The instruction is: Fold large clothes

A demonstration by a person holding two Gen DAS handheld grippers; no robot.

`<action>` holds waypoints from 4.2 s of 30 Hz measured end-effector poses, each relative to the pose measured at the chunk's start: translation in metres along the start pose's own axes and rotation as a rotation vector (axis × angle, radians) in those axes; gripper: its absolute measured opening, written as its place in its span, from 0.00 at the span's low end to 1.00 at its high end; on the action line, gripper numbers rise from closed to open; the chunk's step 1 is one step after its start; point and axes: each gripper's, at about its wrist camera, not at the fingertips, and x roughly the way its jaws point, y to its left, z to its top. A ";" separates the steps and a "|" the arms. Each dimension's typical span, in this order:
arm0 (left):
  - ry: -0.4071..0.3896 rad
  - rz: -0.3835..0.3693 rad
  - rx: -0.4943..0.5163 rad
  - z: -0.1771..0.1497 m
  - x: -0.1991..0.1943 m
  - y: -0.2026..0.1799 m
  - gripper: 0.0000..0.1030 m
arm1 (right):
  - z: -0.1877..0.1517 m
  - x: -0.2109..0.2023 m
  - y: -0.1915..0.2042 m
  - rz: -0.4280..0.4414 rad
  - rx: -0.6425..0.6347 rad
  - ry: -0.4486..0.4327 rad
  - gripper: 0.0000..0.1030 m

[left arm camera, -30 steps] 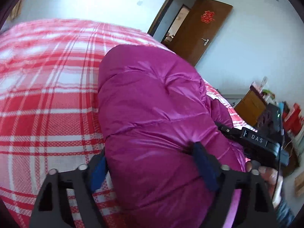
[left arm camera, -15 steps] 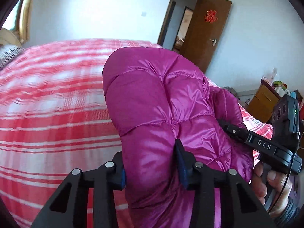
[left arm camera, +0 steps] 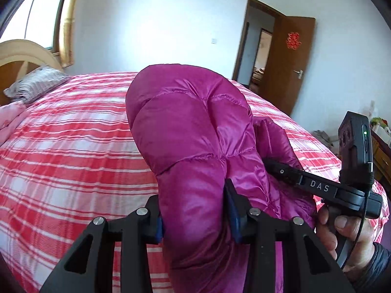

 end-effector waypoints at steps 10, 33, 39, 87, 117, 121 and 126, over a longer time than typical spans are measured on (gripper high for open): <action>-0.032 0.088 -0.072 -0.006 -0.019 0.061 0.41 | 0.005 0.052 0.063 0.073 -0.101 0.069 0.20; 0.047 0.250 -0.278 -0.055 -0.021 0.167 0.45 | -0.018 0.162 0.147 0.152 -0.216 0.261 0.20; 0.058 0.277 -0.284 -0.058 -0.012 0.168 0.59 | -0.020 0.176 0.141 0.129 -0.198 0.285 0.22; -0.295 0.279 -0.124 -0.014 -0.177 0.088 0.81 | -0.012 -0.080 0.203 -0.005 -0.269 -0.206 0.96; -0.324 0.334 -0.112 -0.015 -0.183 0.094 0.87 | -0.029 -0.101 0.220 0.004 -0.336 -0.273 1.00; -0.312 0.322 -0.119 -0.015 -0.182 0.096 0.87 | -0.029 -0.101 0.220 0.004 -0.339 -0.270 1.00; -0.309 0.335 -0.121 -0.014 -0.182 0.097 0.87 | -0.032 -0.101 0.220 0.001 -0.344 -0.267 1.00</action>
